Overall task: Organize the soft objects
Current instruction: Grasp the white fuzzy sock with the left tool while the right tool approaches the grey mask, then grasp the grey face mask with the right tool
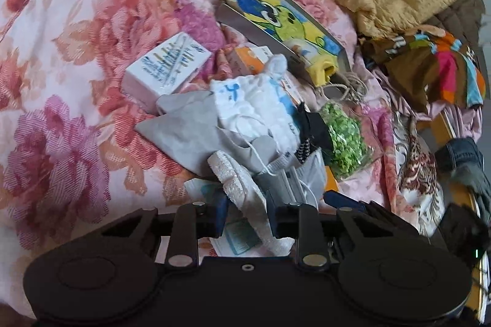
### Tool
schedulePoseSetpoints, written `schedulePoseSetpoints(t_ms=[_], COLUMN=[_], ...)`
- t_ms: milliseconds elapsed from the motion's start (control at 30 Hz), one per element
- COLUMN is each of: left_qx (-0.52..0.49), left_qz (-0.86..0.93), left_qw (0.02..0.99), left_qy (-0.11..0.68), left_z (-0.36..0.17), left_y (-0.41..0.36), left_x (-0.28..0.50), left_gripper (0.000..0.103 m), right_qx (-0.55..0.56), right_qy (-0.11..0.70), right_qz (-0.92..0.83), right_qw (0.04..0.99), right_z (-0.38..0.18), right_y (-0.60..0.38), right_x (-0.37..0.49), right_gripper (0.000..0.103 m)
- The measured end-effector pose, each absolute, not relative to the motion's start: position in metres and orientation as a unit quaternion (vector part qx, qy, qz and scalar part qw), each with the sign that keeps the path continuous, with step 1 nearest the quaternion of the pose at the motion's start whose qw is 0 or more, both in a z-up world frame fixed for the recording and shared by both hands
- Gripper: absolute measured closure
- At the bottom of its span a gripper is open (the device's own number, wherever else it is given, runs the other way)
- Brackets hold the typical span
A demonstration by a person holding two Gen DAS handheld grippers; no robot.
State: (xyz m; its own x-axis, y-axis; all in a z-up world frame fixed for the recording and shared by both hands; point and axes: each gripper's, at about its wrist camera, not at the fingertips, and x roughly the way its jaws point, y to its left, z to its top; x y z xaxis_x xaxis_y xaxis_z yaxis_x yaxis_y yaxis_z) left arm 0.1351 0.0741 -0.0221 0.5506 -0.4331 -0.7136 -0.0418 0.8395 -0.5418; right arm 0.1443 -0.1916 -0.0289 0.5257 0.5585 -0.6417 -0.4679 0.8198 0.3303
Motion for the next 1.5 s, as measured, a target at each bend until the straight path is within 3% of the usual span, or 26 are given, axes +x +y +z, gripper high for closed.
schedulePoseSetpoints(t_ms=[333, 400, 567, 867, 1033, 1300, 1367, 1500], left_qx=[-0.281, -0.288, -0.279, -0.266, -0.250, -0.220, -0.214, -0.199], left_qz=[-0.107, -0.113, -0.125, -0.131, -0.150, -0.150, -0.151, -0.154], left_qw=[0.832, 0.829, 0.837, 0.836, 0.837, 0.848, 0.848, 0.856], left_qy=[0.466, 0.466, 0.453, 0.461, 0.464, 0.458, 0.461, 0.451], left_z=[-0.032, -0.031, -0.026, -0.033, -0.032, -0.034, -0.036, -0.033], left_y=[0.080, 0.080, 0.074, 0.068, 0.061, 0.053, 0.052, 0.048], left_x=[0.140, 0.140, 0.137, 0.144, 0.143, 0.143, 0.144, 0.141], left_gripper=[0.067, 0.074, 0.077, 0.077, 0.077, 0.074, 0.074, 0.075], right_qx=[0.132, 0.117, 0.069, 0.085, 0.077, 0.095, 0.089, 0.074], right_qy=[0.392, 0.379, 0.369, 0.386, 0.385, 0.401, 0.397, 0.386], right_qz=[0.337, 0.352, 0.353, 0.327, 0.333, 0.324, 0.324, 0.329], right_qw=[0.846, 0.848, 0.857, 0.858, 0.857, 0.852, 0.854, 0.859], right_z=[-0.034, -0.029, -0.025, -0.032, -0.032, -0.037, -0.036, -0.034], right_y=[-0.198, -0.193, -0.181, -0.187, -0.184, -0.186, -0.185, -0.181], right_x=[0.154, 0.148, 0.138, 0.146, 0.143, 0.149, 0.147, 0.141], right_gripper=[0.011, 0.013, 0.019, 0.036, 0.056, 0.049, 0.053, 0.071])
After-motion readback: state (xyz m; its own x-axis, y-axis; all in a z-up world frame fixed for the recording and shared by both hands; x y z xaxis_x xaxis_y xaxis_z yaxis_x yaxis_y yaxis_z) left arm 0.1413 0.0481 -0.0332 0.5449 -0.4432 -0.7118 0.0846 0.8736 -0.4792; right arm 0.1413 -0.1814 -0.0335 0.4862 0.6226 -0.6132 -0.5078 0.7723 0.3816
